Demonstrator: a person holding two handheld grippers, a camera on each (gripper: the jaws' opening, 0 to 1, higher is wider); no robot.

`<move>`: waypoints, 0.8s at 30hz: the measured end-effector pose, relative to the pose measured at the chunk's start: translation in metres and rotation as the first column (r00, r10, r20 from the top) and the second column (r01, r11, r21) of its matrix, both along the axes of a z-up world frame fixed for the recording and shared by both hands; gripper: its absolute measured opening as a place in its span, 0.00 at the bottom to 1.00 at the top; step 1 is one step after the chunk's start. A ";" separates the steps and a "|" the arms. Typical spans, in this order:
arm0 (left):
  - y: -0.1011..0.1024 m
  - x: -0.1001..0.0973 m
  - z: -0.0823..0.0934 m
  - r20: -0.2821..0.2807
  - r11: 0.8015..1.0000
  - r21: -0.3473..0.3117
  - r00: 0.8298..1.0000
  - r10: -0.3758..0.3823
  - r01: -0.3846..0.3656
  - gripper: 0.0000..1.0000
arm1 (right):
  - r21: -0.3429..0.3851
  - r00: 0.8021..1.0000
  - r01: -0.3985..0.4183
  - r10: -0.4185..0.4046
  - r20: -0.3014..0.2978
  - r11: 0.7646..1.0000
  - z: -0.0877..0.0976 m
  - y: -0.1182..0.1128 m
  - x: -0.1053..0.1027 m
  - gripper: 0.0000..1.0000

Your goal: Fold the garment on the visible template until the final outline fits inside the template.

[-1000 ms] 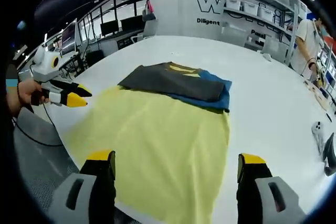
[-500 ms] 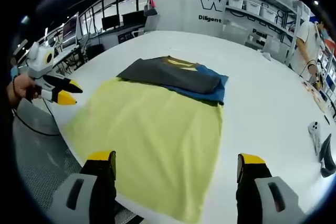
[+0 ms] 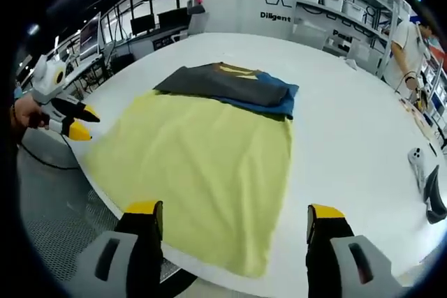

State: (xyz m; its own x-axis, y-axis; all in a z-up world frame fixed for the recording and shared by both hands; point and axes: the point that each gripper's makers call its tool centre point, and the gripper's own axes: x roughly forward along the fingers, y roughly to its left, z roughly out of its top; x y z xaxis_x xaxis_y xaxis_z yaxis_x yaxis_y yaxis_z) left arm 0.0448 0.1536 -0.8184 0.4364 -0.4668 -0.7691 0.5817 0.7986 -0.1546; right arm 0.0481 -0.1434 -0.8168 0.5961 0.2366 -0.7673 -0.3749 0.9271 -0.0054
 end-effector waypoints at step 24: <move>0.006 -0.042 -0.027 -0.211 1.000 0.015 0.977 0.023 -0.020 0.21 | -0.023 0.982 0.061 -0.064 -0.177 0.998 -0.031 -0.018 -0.037 0.47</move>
State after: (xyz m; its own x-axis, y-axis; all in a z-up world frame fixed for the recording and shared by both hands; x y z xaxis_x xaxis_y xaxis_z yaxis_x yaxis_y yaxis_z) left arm 0.0032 0.1596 -0.8455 0.2738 -0.4490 -0.8506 0.5195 0.8133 -0.2621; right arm 0.0109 -0.1619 -0.8478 0.4635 0.1888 -0.8658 -0.3129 0.9490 0.0395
